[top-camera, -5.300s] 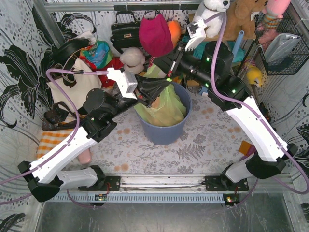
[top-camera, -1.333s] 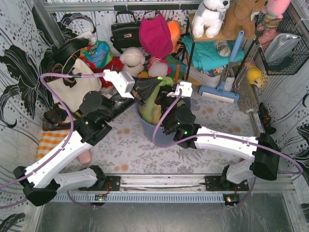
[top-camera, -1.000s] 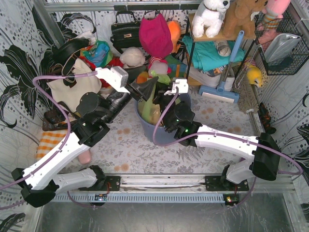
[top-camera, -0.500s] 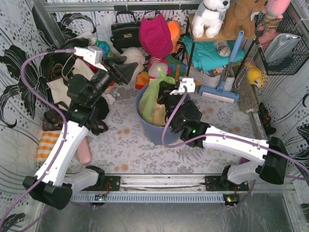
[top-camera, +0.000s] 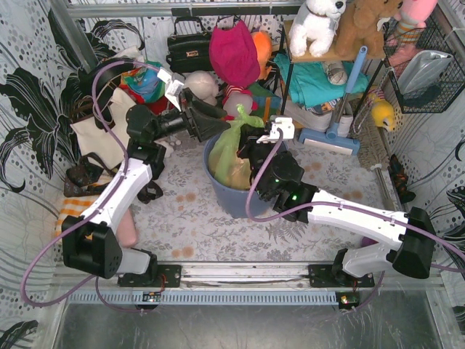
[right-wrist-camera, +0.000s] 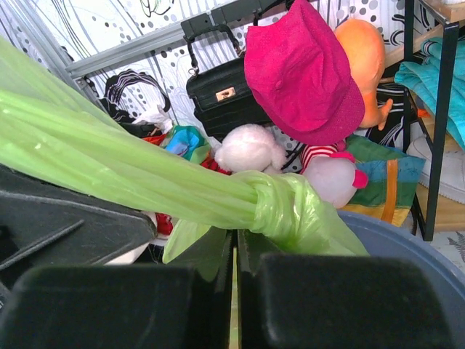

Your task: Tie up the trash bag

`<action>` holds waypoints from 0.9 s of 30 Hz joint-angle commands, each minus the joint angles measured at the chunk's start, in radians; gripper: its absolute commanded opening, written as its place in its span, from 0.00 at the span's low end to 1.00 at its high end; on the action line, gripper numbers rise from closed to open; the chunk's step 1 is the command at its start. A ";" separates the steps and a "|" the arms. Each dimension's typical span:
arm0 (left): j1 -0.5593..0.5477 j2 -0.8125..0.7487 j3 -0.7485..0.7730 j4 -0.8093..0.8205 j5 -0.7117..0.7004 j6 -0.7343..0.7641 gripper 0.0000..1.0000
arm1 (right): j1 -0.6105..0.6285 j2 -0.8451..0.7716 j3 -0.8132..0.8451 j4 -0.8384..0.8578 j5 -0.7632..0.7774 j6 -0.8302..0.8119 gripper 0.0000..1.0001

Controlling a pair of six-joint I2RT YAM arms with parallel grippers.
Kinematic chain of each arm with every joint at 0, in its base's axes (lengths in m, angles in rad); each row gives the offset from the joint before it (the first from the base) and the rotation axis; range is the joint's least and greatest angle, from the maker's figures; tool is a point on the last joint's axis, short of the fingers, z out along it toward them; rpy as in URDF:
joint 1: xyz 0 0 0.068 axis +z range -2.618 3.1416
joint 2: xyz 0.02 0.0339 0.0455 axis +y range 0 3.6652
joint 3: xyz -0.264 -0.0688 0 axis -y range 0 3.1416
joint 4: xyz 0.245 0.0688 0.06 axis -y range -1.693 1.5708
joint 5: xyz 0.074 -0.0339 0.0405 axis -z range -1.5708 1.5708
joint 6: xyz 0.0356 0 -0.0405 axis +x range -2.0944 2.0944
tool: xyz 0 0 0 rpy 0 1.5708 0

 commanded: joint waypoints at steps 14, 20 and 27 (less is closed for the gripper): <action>-0.007 -0.084 -0.042 -0.026 0.052 0.048 0.00 | -0.002 -0.039 -0.033 -0.041 0.019 0.074 0.00; -0.012 -0.217 -0.080 -0.166 0.021 0.104 0.00 | -0.009 -0.035 -0.047 -0.035 0.010 0.083 0.00; -0.068 -0.288 -0.109 -0.362 -0.016 0.192 0.00 | -0.038 -0.016 -0.056 0.072 -0.089 0.060 0.00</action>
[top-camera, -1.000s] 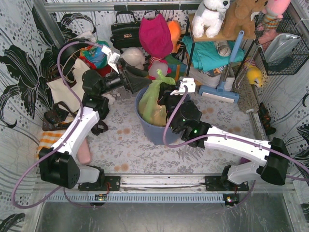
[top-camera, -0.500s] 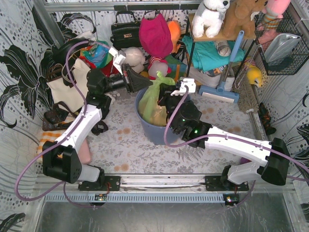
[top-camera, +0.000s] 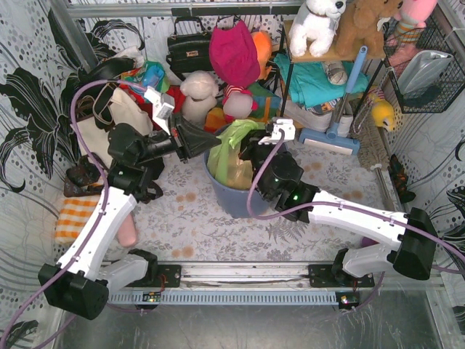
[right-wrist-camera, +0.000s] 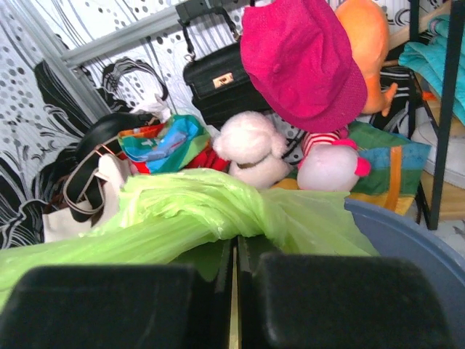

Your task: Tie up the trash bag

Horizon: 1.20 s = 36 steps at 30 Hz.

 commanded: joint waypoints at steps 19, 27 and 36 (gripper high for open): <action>-0.117 -0.036 -0.103 -0.128 0.011 0.063 0.00 | -0.171 0.107 -0.110 0.534 -0.563 0.143 0.00; -0.120 -0.028 -0.085 -0.254 -0.030 0.145 0.00 | -0.190 0.142 -0.112 0.639 -0.794 0.234 0.00; -0.120 -0.100 -0.067 -0.368 -0.199 0.232 0.25 | -0.237 0.209 -0.119 0.791 -0.966 0.427 0.00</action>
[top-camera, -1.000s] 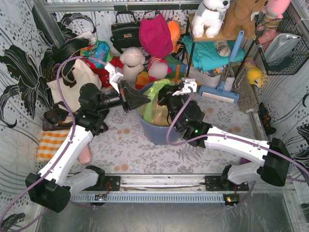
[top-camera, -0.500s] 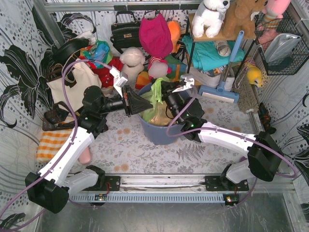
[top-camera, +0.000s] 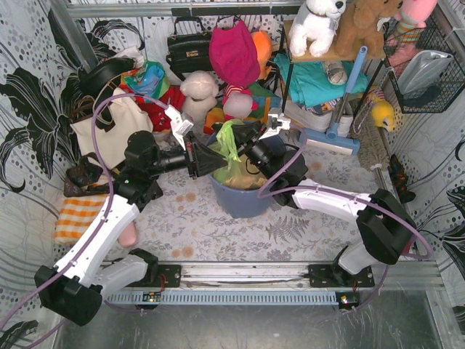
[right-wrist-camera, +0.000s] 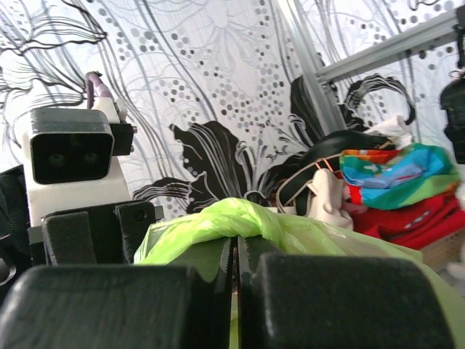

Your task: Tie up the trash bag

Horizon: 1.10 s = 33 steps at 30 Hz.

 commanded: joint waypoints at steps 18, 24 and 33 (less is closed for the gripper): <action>0.007 -0.164 -0.102 0.255 -0.503 -0.133 0.39 | -0.043 0.063 0.000 0.300 -0.168 0.226 0.00; 0.005 -0.061 -0.125 0.402 -0.343 -0.219 0.40 | -0.049 0.094 0.012 0.351 -0.179 0.286 0.00; -0.009 -0.012 -0.115 0.407 -0.082 -0.210 0.30 | -0.053 0.134 0.022 0.432 -0.172 0.374 0.00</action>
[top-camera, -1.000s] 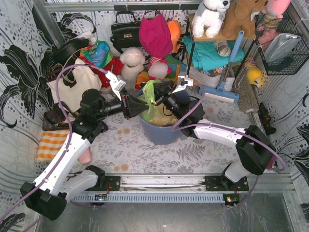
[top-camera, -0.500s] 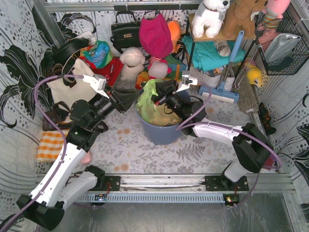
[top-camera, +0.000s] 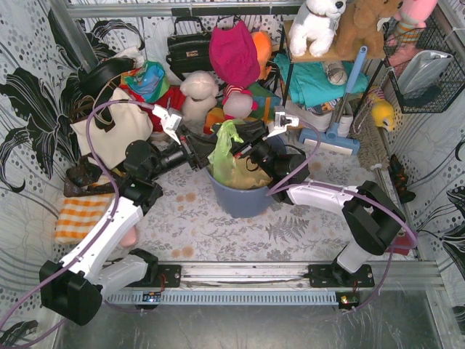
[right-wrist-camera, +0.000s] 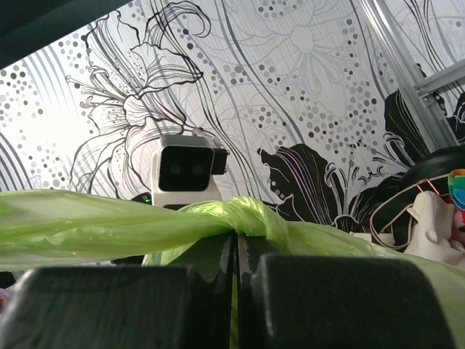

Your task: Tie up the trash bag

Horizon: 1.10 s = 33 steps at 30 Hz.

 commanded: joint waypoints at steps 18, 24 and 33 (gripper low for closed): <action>-0.027 -0.231 0.013 -0.100 -0.337 0.006 0.37 | -0.007 0.036 0.026 0.128 -0.015 0.088 0.00; 0.011 -0.262 -0.005 -0.087 -0.529 -0.369 0.38 | -0.007 0.038 0.029 0.128 -0.014 0.091 0.00; 0.017 -0.347 -0.106 -0.168 -0.766 -0.995 0.43 | -0.007 0.042 0.041 0.128 -0.011 0.099 0.00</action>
